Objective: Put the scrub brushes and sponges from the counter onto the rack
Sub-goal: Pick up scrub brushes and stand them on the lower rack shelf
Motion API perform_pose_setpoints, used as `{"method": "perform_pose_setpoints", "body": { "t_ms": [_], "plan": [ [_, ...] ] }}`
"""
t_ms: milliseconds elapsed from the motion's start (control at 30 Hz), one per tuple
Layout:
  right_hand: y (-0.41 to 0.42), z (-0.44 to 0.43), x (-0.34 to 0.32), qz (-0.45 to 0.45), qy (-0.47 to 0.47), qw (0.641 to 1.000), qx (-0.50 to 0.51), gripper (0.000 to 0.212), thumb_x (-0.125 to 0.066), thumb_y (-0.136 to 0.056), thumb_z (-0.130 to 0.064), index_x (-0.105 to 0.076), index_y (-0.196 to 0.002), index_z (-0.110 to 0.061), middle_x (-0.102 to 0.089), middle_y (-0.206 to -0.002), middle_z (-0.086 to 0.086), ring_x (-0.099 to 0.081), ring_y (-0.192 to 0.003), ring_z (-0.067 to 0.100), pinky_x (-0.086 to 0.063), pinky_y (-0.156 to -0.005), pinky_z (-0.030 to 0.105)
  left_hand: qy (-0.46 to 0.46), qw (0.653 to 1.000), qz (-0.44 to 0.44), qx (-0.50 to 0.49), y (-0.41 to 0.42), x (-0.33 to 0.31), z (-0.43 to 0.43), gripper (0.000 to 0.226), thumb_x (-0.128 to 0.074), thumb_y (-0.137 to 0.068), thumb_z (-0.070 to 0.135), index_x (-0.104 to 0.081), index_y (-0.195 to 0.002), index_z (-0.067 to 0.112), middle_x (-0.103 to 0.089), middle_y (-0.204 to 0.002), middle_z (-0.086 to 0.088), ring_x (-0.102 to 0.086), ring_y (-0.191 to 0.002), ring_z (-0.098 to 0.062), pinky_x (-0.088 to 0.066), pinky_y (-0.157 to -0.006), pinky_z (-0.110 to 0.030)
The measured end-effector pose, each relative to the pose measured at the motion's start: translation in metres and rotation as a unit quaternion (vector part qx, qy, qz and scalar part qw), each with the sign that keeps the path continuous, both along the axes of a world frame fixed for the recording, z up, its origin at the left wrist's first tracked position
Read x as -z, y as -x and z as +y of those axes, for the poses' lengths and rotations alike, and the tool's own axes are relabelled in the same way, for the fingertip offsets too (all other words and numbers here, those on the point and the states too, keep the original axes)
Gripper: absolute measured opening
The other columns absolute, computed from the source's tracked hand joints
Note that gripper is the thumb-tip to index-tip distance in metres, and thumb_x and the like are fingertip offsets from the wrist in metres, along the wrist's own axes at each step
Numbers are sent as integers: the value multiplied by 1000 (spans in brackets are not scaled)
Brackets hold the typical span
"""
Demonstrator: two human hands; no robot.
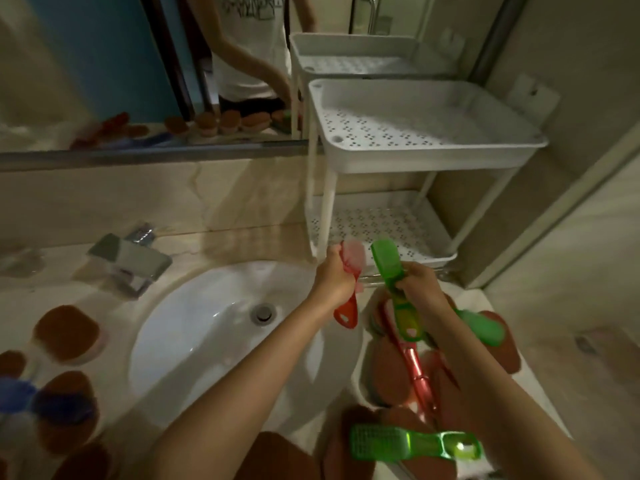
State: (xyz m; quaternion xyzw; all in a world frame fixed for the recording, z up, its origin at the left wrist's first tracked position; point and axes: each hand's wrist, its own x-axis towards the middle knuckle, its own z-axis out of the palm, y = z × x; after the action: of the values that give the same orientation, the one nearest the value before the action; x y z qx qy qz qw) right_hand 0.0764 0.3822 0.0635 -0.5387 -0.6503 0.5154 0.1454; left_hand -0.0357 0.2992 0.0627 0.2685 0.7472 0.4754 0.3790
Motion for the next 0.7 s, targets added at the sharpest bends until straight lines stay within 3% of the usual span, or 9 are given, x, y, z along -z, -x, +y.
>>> {"method": "perform_pose_setpoints", "body": {
  "t_ms": [100, 133, 167, 267, 367, 467, 533, 633, 700],
  "plan": [
    [14, 39, 8, -10, 13, 1000, -10, 34, -43, -78, 17, -62, -106, 11, -58, -82, 18, -54, -67, 27, -44, -58, 32, 31, 999, -14, -13, 6, 7, 38, 51, -62, -80, -9, -38, -120, 11, -47, -103, -3, -53, -104, -21, -51, -92, -39],
    [20, 52, 11, -16, 17, 1000, -12, 33, -44, -79, 16, -62, -106, 12, -58, -84, 18, -55, -71, 29, -46, -63, 37, 39, 999, -19, -25, 8, 11, 49, 49, -61, -79, -10, -36, -114, 14, -46, -100, -3, -52, -103, -21, -49, -94, -37],
    [25, 64, 14, -24, 18, 999, -16, 31, -45, -79, 15, -62, -104, 12, -58, -83, 17, -56, -73, 28, -47, -66, 38, 46, 998, -13, -39, 11, 13, 59, 49, -60, -80, -10, -32, -112, 16, -46, -98, -2, -49, -99, -20, -48, -91, -32],
    [41, 93, 19, -33, 21, 998, -46, 29, -46, -82, 13, -63, -105, 8, -57, -73, 11, -52, -62, 20, -39, -53, 27, 64, 994, 21, -85, 23, 20, 81, 52, -63, -80, -5, -36, -123, 7, -46, -104, -3, -48, -98, -15, -40, -78, -24],
    [64, 119, 36, -40, 38, 996, -74, 32, -44, -85, 10, -58, -113, 8, -58, -89, 16, -55, -80, 25, -41, -55, 26, 68, 985, 50, -152, 34, 35, 102, 44, -61, -82, -3, -44, -122, 2, -54, -105, -7, -57, -97, -19, -45, -74, -26],
    [86, 131, 52, -47, 55, 995, -75, 36, -39, -88, 9, -54, -121, 7, -61, -109, 21, -59, -93, 31, -53, -75, 37, 64, 979, 49, -187, 40, 49, 113, 46, -54, -87, 2, -39, -130, 6, -56, -114, -7, -57, -106, -24, -49, -85, -34],
    [97, 134, 60, -63, 51, 992, -92, 39, -37, -89, 9, -51, -125, 4, -59, -120, 23, -60, -105, 36, -54, -89, 43, 62, 972, 96, -206, 45, 58, 117, 53, -55, -87, 6, -37, -136, 9, -55, -120, -7, -55, -113, -22, -45, -88, -26],
    [107, 136, 66, -80, 32, 990, -116, 43, -35, -90, 8, -43, -131, 0, -55, -126, 21, -57, -112, 35, -51, -93, 41, 40, 958, 137, -247, 55, 72, 123, 46, -54, -89, 12, -43, -133, 14, -58, -122, -6, -57, -113, -20, -44, -89, -17],
    [111, 135, 70, -87, 16, 988, -129, 44, -34, -91, 6, -39, -135, -2, -53, -129, 20, -56, -114, 33, -50, -92, 38, 57, 956, 145, -248, 63, 84, 127, 40, -47, -92, 15, -44, -132, 16, -59, -124, -7, -57, -114, -21, -47, -99, -25]
  ]
}}
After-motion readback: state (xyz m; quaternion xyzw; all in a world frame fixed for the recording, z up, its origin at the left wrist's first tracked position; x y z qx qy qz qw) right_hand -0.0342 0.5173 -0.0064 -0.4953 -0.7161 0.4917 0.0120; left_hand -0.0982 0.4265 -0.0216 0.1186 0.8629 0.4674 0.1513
